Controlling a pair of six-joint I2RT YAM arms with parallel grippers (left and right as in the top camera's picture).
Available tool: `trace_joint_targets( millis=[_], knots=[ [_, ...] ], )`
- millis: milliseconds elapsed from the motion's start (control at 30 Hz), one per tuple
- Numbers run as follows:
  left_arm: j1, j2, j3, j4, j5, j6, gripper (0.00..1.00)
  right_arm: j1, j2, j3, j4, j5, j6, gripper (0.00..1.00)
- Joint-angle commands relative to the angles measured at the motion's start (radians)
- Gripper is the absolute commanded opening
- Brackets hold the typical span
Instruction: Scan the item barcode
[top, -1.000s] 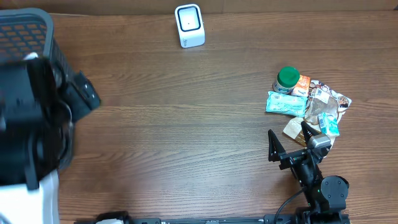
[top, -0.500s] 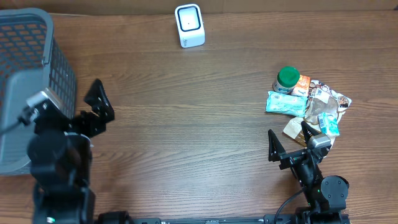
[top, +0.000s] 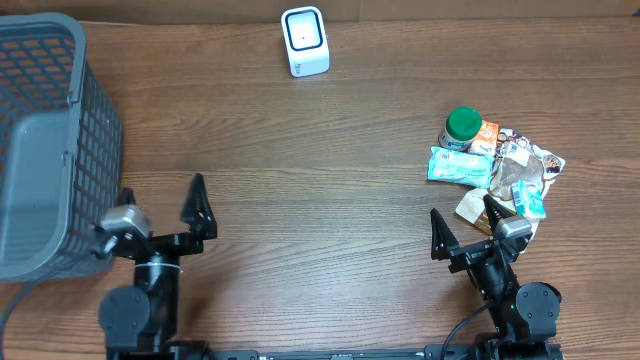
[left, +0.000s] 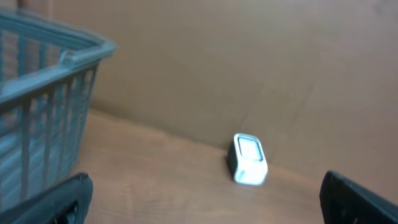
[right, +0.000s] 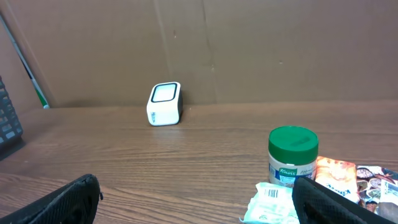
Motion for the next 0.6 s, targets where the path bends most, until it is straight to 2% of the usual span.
trace_joint_targets(
  millis=[0,300,433,567],
  knots=[
    [-0.008,-0.061,-0.096,0.05,0.063,0.272,0.99,-0.002,-0.01,-0.01,0.006,-0.001,0.003,1.0],
    [-0.006,-0.229,-0.277,0.064,0.113,0.567,0.99,-0.002,-0.01,-0.01,0.005,-0.001,0.003,1.0],
    [-0.007,-0.248,-0.32,0.058,0.112,0.578,1.0,-0.002,-0.01,-0.01,0.005,-0.001,0.003,1.0],
    [-0.007,-0.247,-0.338,-0.035,0.104,0.56,1.0,-0.002,-0.01,-0.01,0.006,-0.001,0.003,1.0]
  ],
)
